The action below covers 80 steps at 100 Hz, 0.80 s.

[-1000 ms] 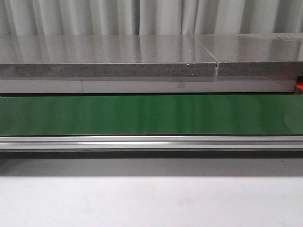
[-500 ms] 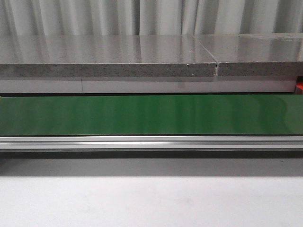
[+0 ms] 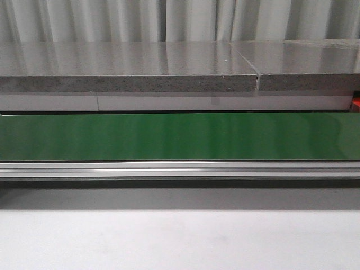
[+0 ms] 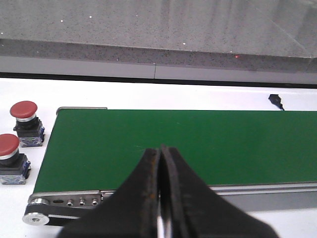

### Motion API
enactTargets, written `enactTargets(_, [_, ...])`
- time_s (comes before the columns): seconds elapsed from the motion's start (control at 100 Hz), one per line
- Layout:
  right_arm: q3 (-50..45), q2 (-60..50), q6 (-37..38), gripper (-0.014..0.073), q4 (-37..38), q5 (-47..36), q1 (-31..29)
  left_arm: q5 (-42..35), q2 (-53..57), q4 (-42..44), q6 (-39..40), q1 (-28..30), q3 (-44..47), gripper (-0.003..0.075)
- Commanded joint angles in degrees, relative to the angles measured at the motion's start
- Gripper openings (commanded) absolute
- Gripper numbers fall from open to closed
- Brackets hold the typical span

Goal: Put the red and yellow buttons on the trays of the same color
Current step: 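Return the right gripper above the belt, then move the left gripper down over the next red push-button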

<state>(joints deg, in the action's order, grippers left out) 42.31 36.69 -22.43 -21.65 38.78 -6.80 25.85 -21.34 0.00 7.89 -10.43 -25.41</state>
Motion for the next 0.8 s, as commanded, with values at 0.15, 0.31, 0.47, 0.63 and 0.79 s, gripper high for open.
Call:
enactTargets(0.15, [1.39,-0.18,-0.63,-0.0066,-0.90,-3.21,0.10,-3.83,-0.28,-0.30,0.04,-0.43,-1.63,-0.0019])
enactTargets(0.31, [1.39,-0.18,-0.63,-0.0066,-0.90,-3.21,0.10,-3.83,-0.28,-0.30,0.04,-0.43,-1.63,-0.0019])
enactTargets(0.47, [1.39,-0.18,-0.63,-0.0066,-0.90,-3.21,0.10,-3.70,-0.28,-0.30,0.04,-0.43,-1.63,-0.0015])
enactTargets(0.63, [1.39,-0.18,-0.63,-0.0066,-0.90,-3.21,0.10,-3.70,-0.28,-0.30,0.04,-0.43,-1.63,0.0118])
enactTargets(0.79, [1.39,-0.18,-0.63,-0.0066,-0.90,-3.21,0.10,-3.21,-0.28,0.48,0.04,-0.43,-1.63,0.0456])
